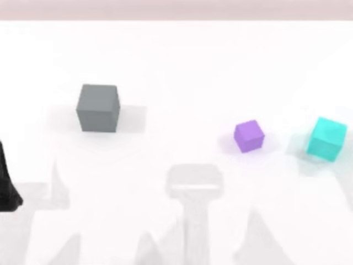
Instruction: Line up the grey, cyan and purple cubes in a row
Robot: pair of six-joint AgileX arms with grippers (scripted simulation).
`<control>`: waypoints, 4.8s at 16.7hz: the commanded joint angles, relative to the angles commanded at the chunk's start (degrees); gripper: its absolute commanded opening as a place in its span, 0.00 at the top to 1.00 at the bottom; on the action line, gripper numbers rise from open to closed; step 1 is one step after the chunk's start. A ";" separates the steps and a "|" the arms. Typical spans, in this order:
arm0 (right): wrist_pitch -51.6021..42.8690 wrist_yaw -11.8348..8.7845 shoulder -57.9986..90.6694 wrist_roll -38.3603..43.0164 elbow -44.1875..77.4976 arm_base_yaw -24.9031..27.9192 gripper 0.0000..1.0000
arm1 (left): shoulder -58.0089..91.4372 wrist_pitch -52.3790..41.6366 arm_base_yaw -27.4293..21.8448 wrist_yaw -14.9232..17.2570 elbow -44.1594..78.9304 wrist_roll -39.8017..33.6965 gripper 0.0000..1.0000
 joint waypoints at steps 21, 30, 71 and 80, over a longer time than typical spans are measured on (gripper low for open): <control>-50.06 0.27 91.67 4.93 78.11 17.65 0.00 | 0.00 0.00 0.00 0.00 0.00 0.00 0.00; -40.46 0.29 93.92 4.91 71.05 17.59 0.00 | 0.00 0.00 0.00 0.00 0.00 0.00 0.00; -46.84 0.51 91.04 4.87 76.16 18.06 1.00 | 0.00 0.00 0.00 0.00 0.00 0.00 0.00; -43.81 0.90 80.80 17.20 63.21 23.52 1.00 | 0.00 0.00 0.00 0.00 0.00 0.00 0.00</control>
